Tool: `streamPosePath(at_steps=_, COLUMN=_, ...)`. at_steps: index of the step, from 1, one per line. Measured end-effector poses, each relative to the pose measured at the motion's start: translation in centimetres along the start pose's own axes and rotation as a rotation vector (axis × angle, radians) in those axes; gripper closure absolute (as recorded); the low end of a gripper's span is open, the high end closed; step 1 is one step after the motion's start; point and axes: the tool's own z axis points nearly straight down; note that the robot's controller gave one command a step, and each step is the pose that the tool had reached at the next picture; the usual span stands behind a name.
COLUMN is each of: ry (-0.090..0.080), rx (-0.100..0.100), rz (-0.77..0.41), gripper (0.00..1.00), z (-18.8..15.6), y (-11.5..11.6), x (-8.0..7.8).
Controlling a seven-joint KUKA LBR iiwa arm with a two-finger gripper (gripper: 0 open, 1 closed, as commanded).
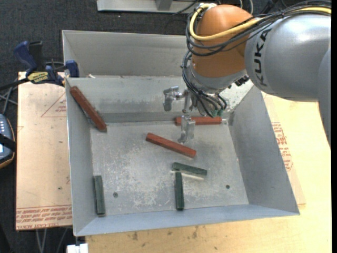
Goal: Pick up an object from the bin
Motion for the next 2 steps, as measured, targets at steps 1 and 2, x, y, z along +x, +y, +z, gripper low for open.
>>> streamPosePath(at_steps=1, ry=-0.004, rx=0.001, rz=-0.074, gripper=0.00, z=4.7, y=-2.1, x=1.2)
streamPosePath(at_steps=2, ry=-0.002, rx=0.001, rz=-0.181, gripper=0.00, z=11.6, y=-2.4, x=2.2)
